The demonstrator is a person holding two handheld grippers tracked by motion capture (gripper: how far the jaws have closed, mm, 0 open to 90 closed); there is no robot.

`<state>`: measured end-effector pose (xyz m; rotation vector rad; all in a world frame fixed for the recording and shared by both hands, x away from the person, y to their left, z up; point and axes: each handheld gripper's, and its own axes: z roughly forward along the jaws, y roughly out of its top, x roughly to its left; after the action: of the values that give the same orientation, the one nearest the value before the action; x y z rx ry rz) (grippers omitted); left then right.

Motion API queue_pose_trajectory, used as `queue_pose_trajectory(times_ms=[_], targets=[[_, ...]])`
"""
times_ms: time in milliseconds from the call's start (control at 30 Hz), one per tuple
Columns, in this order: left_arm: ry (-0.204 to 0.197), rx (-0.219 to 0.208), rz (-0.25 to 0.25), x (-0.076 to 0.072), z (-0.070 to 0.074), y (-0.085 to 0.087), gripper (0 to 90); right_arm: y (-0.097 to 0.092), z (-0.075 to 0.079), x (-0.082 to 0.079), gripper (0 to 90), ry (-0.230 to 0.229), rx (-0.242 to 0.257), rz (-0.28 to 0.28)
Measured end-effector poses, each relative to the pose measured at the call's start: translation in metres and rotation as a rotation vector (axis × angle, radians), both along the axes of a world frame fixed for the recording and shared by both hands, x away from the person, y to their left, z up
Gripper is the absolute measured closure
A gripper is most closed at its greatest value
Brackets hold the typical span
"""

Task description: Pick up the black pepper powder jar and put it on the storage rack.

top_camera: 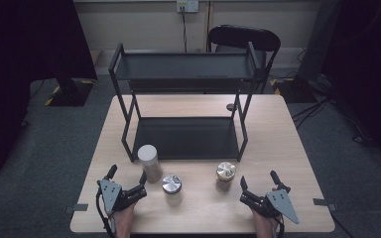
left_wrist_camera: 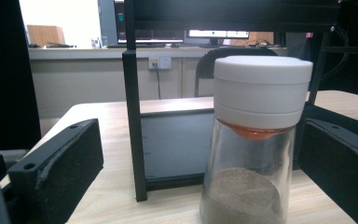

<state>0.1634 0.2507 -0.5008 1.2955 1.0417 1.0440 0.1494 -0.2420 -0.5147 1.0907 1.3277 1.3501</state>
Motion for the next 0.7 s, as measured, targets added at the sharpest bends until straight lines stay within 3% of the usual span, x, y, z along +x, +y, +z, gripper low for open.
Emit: queue_pose_trajectory(times_ms=[567, 700], targets=[[-0.010, 0.002, -0.050, 0.004, 0.011, 0.002, 0.0, 0.000, 0.000, 0.000, 0.0, -0.001, 0.000, 0.001], [-0.012, -0.015, -0.060, 0.004, 0.013, 0.002, 0.0, 0.000, 0.000, 0.000, 0.0, 0.000, 0.000, 0.001]])
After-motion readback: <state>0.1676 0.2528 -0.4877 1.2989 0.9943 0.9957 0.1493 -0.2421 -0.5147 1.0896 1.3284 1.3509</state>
